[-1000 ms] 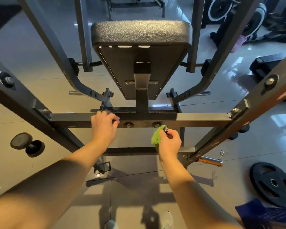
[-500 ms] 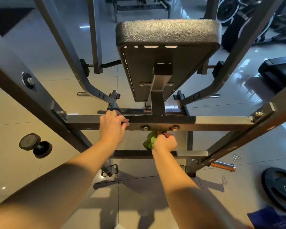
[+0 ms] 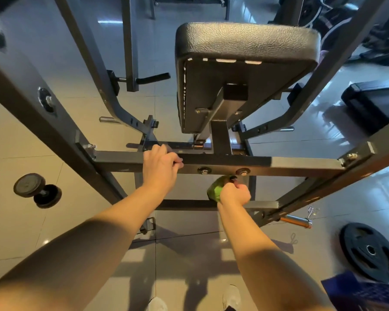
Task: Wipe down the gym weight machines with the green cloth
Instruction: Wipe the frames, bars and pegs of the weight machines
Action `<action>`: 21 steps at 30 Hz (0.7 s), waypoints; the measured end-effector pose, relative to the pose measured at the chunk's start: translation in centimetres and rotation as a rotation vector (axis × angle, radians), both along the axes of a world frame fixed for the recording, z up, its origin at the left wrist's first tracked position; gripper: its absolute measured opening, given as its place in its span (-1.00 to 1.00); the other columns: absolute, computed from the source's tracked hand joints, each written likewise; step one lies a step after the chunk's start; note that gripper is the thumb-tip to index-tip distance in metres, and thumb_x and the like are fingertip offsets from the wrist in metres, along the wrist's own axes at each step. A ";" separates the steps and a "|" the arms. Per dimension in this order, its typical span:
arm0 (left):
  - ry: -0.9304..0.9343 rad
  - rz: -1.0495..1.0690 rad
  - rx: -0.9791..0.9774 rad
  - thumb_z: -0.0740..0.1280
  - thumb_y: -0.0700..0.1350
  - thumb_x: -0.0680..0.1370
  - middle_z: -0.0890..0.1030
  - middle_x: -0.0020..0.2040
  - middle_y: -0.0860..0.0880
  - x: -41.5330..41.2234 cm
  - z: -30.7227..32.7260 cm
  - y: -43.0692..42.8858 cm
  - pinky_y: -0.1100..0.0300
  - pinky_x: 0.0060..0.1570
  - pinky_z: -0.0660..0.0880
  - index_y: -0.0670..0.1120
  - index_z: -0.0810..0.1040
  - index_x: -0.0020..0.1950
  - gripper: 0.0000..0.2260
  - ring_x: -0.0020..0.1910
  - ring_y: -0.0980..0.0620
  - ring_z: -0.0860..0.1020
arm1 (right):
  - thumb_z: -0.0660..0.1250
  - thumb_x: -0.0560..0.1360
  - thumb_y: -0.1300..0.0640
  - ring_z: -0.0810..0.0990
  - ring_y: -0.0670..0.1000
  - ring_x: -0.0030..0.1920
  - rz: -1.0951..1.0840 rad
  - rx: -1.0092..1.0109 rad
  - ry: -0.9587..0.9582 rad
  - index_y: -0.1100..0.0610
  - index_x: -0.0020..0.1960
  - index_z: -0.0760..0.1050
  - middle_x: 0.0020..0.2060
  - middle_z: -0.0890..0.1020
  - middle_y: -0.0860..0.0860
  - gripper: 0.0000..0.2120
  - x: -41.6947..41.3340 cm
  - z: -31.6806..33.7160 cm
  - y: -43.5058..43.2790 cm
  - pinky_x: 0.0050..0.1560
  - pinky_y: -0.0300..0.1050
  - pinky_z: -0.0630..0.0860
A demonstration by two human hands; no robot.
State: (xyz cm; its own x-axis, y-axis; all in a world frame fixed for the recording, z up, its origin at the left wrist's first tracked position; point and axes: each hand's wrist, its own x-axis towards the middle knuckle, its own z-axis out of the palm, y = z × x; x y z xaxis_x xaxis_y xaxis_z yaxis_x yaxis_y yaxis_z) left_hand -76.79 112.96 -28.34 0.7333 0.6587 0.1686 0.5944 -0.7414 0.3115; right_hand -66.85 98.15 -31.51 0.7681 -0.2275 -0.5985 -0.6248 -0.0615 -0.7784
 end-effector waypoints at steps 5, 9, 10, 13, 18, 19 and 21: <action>-0.021 -0.034 -0.010 0.40 0.03 0.61 0.56 0.10 0.02 -0.7 -0.1 0.6 0.04 0.19 0.34 0.08 0.70 0.18 -0.82 0.17 -0.02 0.43 | 0.40 0.57 0.31 0.61 0.03 -0.06 -0.041 0.063 -0.082 0.18 0.20 0.56 -0.02 0.57 0.03 -0.78 -1.3 1.6 -1.3 -0.10 -0.20 0.54; -0.051 0.044 0.016 0.42 0.00 0.59 0.58 0.11 0.02 -3.5 -0.6 2.3 0.04 0.19 0.37 0.05 0.72 0.13 -0.85 0.16 0.00 0.46 | 0.43 0.56 0.30 0.64 -0.04 -0.09 0.017 0.167 -0.089 0.11 0.14 0.54 0.01 0.64 0.03 -0.79 -5.0 1.7 0.7 -0.16 -0.24 0.63; -0.060 0.065 0.020 0.42 -0.01 0.59 0.58 0.11 0.02 -4.3 -0.6 2.8 0.04 0.19 0.37 0.05 0.72 0.12 -0.86 0.17 -0.01 0.46 | 0.43 0.55 0.30 0.66 -0.04 -0.09 0.041 0.187 -0.097 0.11 0.12 0.55 -0.02 0.64 0.02 -0.80 -5.6 1.9 1.7 -0.21 -0.27 0.63; -0.087 0.099 0.033 0.42 -0.03 0.59 0.59 0.09 0.01 -6.6 -0.6 4.4 0.03 0.17 0.35 0.04 0.72 0.11 -0.87 0.17 -0.02 0.46 | 0.47 0.52 0.28 0.66 -0.03 -0.03 0.074 0.207 -0.075 0.10 0.08 0.57 -0.01 0.65 0.00 -0.82 -6.7 2.2 5.2 -0.12 -0.21 0.65; -0.094 0.148 0.045 0.41 -0.03 0.59 0.58 0.06 0.03 -8.2 -0.6 6.2 0.03 0.14 0.35 0.05 0.72 0.10 -0.87 0.13 -0.01 0.47 | 0.46 0.54 0.27 0.60 -0.01 -0.07 0.160 0.197 0.010 0.07 0.03 0.53 -0.07 0.59 -0.01 -0.83 -9.0 2.1 10.0 -0.07 -0.15 0.62; -0.097 0.143 0.041 0.41 -0.03 0.59 0.58 0.06 0.03 -8.3 -0.6 6.3 0.03 0.14 0.35 0.05 0.72 0.10 -0.87 0.13 -0.01 0.47 | 0.47 0.53 0.26 0.59 -0.05 -0.13 0.217 0.205 0.014 0.09 0.00 0.53 -0.11 0.59 -0.01 -0.85 -9.6 2.1 10.4 -0.18 -0.23 0.56; -0.106 0.124 0.035 0.40 -0.04 0.60 0.58 0.07 0.03 -8.5 -0.6 6.1 0.05 0.14 0.33 0.04 0.71 0.11 -0.87 0.13 0.00 0.46 | 0.49 0.52 0.27 0.60 -0.08 -0.17 0.300 0.207 0.012 0.10 -0.05 0.53 -0.14 0.61 0.00 -0.85 -10.0 2.2 10.3 -0.28 -0.29 0.50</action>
